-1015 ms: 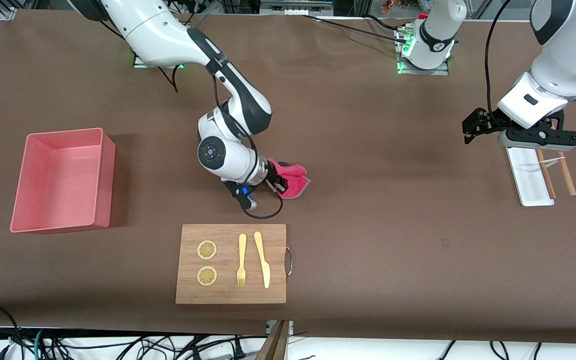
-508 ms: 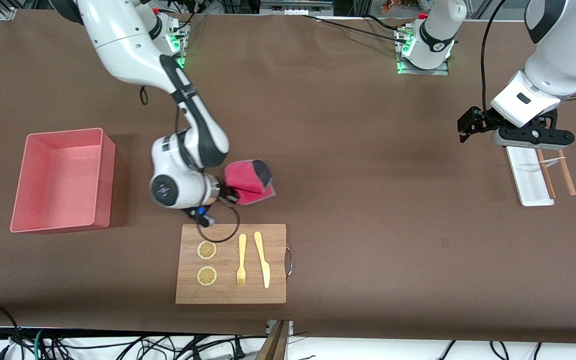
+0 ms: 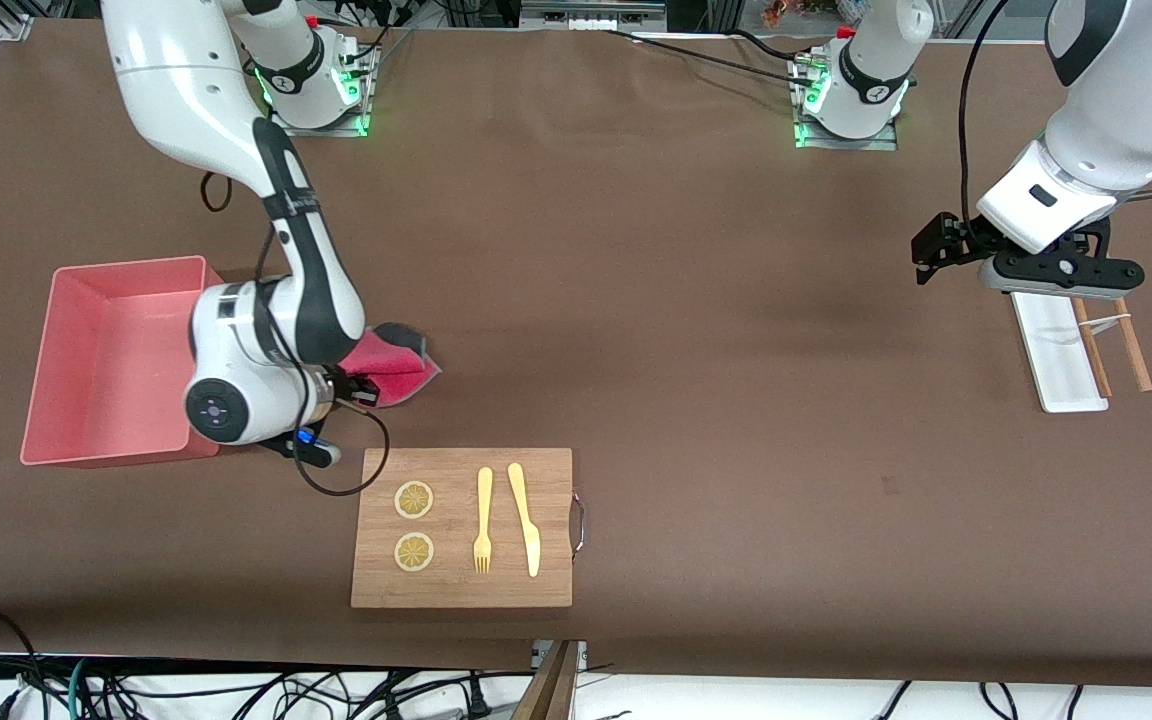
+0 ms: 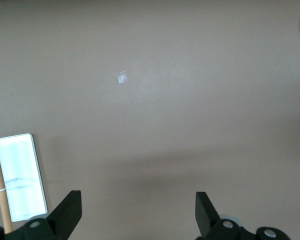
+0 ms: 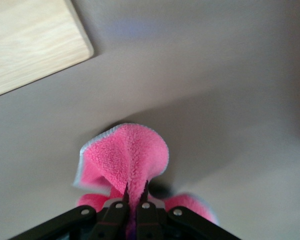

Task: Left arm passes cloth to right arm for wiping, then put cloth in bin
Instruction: 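Move the cloth over the pink bin and open the right gripper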

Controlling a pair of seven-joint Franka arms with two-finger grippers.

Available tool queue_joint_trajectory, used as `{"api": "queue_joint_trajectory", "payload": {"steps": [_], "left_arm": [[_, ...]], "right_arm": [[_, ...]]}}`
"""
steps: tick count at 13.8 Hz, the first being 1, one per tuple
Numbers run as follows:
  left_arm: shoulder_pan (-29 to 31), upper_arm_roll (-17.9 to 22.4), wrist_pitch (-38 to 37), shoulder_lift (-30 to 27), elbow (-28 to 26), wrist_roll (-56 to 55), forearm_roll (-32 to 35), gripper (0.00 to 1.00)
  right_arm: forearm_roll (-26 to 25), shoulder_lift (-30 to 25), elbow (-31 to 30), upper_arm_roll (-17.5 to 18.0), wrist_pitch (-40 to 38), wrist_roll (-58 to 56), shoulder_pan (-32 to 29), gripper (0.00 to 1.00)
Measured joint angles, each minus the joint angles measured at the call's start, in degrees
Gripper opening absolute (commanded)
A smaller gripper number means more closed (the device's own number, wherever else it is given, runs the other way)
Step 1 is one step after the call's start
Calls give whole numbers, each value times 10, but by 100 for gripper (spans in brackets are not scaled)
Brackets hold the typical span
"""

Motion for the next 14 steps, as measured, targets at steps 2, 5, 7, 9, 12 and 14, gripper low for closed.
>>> {"api": "queue_joint_trajectory", "payload": {"steps": [2, 5, 7, 9, 12, 14], "left_arm": [[0, 0, 0, 0, 0, 0, 0, 100], [0, -1, -1, 0, 0, 0, 0, 100], [0, -1, -1, 0, 0, 0, 0, 100], [0, -1, -1, 0, 1, 0, 0, 100], [0, -1, -1, 0, 1, 0, 0, 100], [0, -1, -1, 0, 1, 0, 0, 100]], "right_arm": [[-15, -50, 11, -2, -47, -16, -13, 0], [-69, -125, 18, -4, -137, -84, -50, 0], [-117, -156, 18, -12, -176, -156, -76, 0], [-151, -166, 16, -51, -188, -260, -89, 0], [-161, -151, 4, -114, -182, -401, -118, 0], [-177, -130, -9, -123, -160, -438, -136, 0]]}}
